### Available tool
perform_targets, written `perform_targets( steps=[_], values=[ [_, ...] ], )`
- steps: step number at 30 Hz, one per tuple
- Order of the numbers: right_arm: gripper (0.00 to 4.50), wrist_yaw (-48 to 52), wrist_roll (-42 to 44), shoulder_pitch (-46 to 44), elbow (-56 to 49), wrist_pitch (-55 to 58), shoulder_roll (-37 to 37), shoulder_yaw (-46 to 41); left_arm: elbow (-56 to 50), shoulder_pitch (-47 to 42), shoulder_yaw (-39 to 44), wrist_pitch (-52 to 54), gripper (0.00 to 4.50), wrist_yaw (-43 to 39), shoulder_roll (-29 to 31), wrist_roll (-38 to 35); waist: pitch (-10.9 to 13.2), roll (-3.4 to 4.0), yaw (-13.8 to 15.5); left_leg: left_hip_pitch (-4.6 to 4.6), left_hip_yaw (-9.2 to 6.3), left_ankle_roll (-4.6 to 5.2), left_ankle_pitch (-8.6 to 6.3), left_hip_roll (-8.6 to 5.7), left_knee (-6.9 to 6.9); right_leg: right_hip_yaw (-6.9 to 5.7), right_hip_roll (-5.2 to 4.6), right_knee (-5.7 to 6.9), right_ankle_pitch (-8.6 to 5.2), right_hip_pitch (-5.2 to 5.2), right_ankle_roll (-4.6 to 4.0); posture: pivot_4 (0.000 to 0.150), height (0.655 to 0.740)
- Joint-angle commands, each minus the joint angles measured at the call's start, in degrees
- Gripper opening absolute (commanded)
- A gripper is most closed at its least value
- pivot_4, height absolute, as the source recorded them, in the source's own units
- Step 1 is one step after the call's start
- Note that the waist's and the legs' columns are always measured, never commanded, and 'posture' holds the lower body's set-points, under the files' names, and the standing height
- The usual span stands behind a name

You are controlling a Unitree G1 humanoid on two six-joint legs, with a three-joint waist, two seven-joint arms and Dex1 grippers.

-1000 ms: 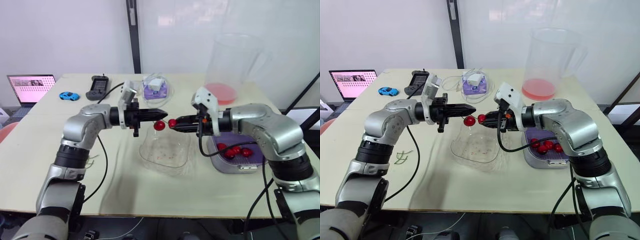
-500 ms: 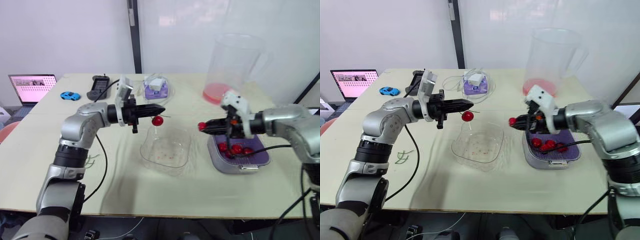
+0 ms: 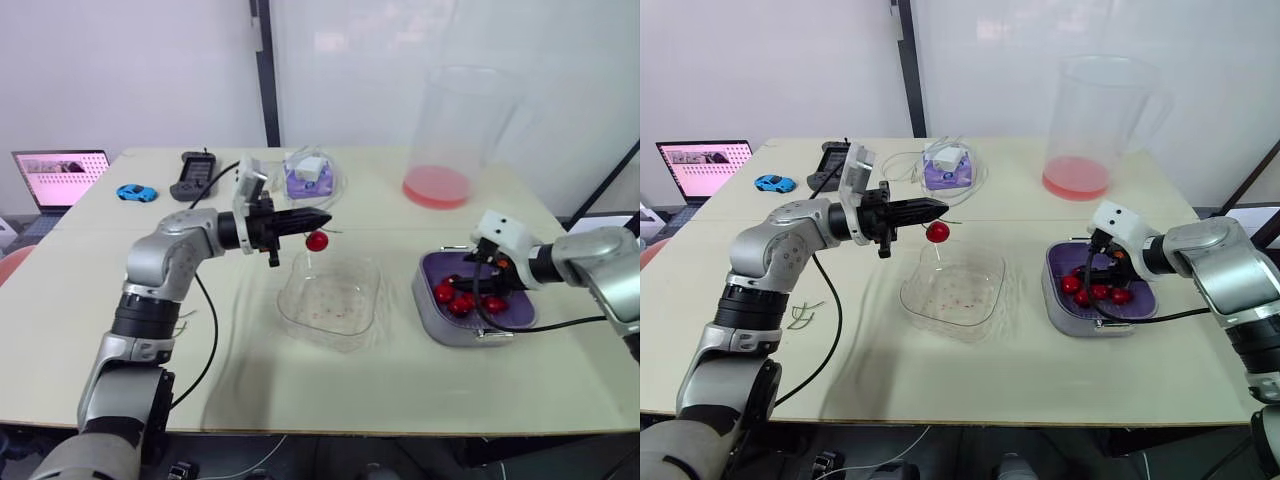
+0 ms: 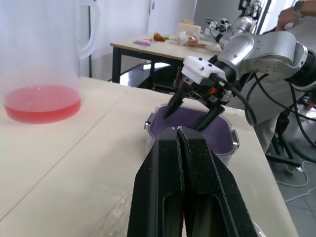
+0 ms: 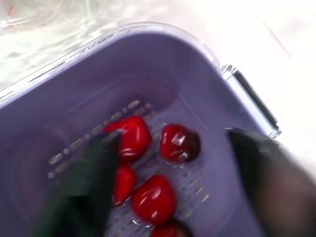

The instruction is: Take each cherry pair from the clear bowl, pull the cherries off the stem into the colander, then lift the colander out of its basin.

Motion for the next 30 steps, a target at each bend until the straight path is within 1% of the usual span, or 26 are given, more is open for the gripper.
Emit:
perform_targets(
  steps=[1, 2, 5, 7, 9, 11, 12, 13, 14, 15, 17, 20, 25, 30],
  values=[
    [4.47, 1.6, 0.4, -3.1, -1.0, 0.4, -1.5, -3.3, -2.2, -1.0, 2.0, -0.2, 0.0, 0.8, -0.3, -1.5, 0.0, 0.0, 0.0, 0.0, 0.01, 0.0, 0.0, 0.0, 0.0, 0.0, -0.01, 0.0, 0.0, 0.0, 0.0, 0.15, 0.7332],
    [4.47, 2.9, 1.3, -3.4, -1.9, 0.2, -2.0, -3.9, -2.2, -1.1, 2.2, 0.1, 0.0, 1.0, -0.5, -1.8, 0.0, 0.0, 0.0, 0.0, 0.0, 0.0, 0.0, 0.0, 0.0, 0.0, -0.01, 0.0, 0.0, 0.01, 0.0, 0.15, 0.7332],
    [4.47, 8.4, 9.0, -4.7, -7.6, 3.7, -1.8, -7.9, -2.3, -1.4, 3.2, 1.2, 0.0, 1.9, -1.3, -3.1, 0.0, 0.0, 0.0, 0.0, 0.0, 0.0, 0.0, 0.0, -0.01, -0.01, 0.0, 0.0, 0.0, 0.0, 0.0, 0.15, 0.7332],
    [4.47, 8.9, 12.6, -6.3, -10.1, 6.5, -0.5, -9.4, -2.4, -1.4, 3.4, 1.7, 0.0, 2.2, -1.6, -3.7, 0.0, 0.0, -0.2, 0.0, -0.01, 0.0, 0.0, 0.0, -0.01, 0.0, 0.01, 0.0, 0.0, 0.0, 0.0, 0.15, 0.7332],
    [4.47, 7.8, 16.2, -8.7, -12.6, 9.9, 2.4, -10.2, -2.6, -1.4, 3.5, 2.1, 0.0, 2.4, -1.8, -4.2, 0.0, 0.0, -0.3, 0.01, -0.01, 0.01, 0.0, 0.01, 0.0, 0.0, 0.02, 0.0, 0.0, 0.01, 0.0, 0.15, 0.7332],
    [4.47, 5.0, 19.2, -11.6, -15.0, 12.8, 7.6, -9.9, -2.5, -1.6, 3.5, 2.2, 0.0, 2.7, -2.0, -4.4, 0.0, 0.0, -0.3, 0.04, -0.02, 0.01, 0.0, 0.02, -0.02, 0.0, 0.04, 0.01, 0.0, 0.01, 0.0, 0.15, 0.7332],
    [4.47, 1.8, 20.4, -13.7, -15.8, 14.4, 12.9, -8.8, -2.3, -1.8, 3.6, 2.1, 0.0, 2.8, -2.2, -4.4, 0.0, 0.0, -0.5, 0.05, -0.04, 0.01, 0.0, 0.04, -0.01, 0.0, 0.06, 0.02, 0.0, 0.01, 0.0, 0.15, 0.7332],
    [4.47, -0.5, 21.2, -15.1, -16.3, 15.6, 16.8, -8.1, -2.1, -2.0, 3.6, 2.0, 0.0, 2.9, -2.3, -4.5, 0.0, 0.0, -0.5, 0.06, -0.02, 0.0, 0.0, 0.03, -0.02, 0.01, 0.05, 0.02, 0.0, 0.01, 0.0, 0.15, 0.7332],
    [4.47, -2.7, 20.5, -15.7, -16.6, 15.3, 20.7, -6.2, -2.1, -2.1, 3.7, 2.2, 0.0, 2.9, -2.3, -4.7, 0.0, 0.0, -0.4, 0.05, -0.03, -0.03, 0.02, 0.04, -0.02, 0.01, 0.05, 0.03, 0.0, 0.01, 0.0, 0.15, 0.7332],
    [4.47, -4.1, 19.8, -15.8, -16.7, 15.0, 23.0, -4.9, -2.1, -2.2, 3.7, 2.3, 0.0, 2.9, -2.4, -4.9, 0.0, 0.0, -0.4, 0.05, -0.04, -0.04, 0.02, 0.03, -0.02, -0.01, 0.06, 0.04, 0.0, 0.01, 0.0, 0.15, 0.7332],
    [4.47, -6.1, 18.3, -14.8, -16.9, 13.1, 26.4, -3.1, -2.2, -2.3, 3.7, 2.4, 0.0, 3.0, -2.6, -5.0, 0.0, 0.0, 0.1, -0.01, -0.06, -0.1, 0.06, 0.02, -0.03, -0.03, 0.03, 0.06, 0.0, -0.03, 0.0, 0.15, 0.7332],
    [4.47, -8.7, 18.5, -14.9, -15.6, 11.8, 30.0, -3.7, -2.4, -2.0, 3.7, 2.4, 0.0, 3.3, -2.8, -5.1, 0.0, -0.01, 0.5, -0.11, -0.07, -0.11, 0.06, -0.07, 0.03, -0.09, -0.12, 0.02, 0.01, -0.02, 0.01, 0.15, 0.7332],
    [4.47, -10.9, 18.6, -14.9, -13.8, 11.1, 33.0, -3.4, -3.5, -1.1, 3.9, 2.9, 0.0, 3.8, -3.0, -5.2, 0.0, -0.02, -0.1, -0.09, -0.06, -0.1, 0.06, -0.06, 0.03, -0.08, -0.09, 0.04, 0.01, -0.03, 0.02, 0.15, 0.7332],
    [4.47, -12.1, 18.1, -14.7, -12.7, 10.6, 33.7, -3.0, -3.8, -1.0, 4.0, 3.0, 0.0, 4.1, -2.8, -5.4, 0.0, -0.02, -0.3, -0.05, -0.08, -0.08, 0.05, -0.04, 0.01, -0.07, -0.04, 0.05, 0.01, -0.03, 0.01, 0.15, 0.7332]
  ],
)
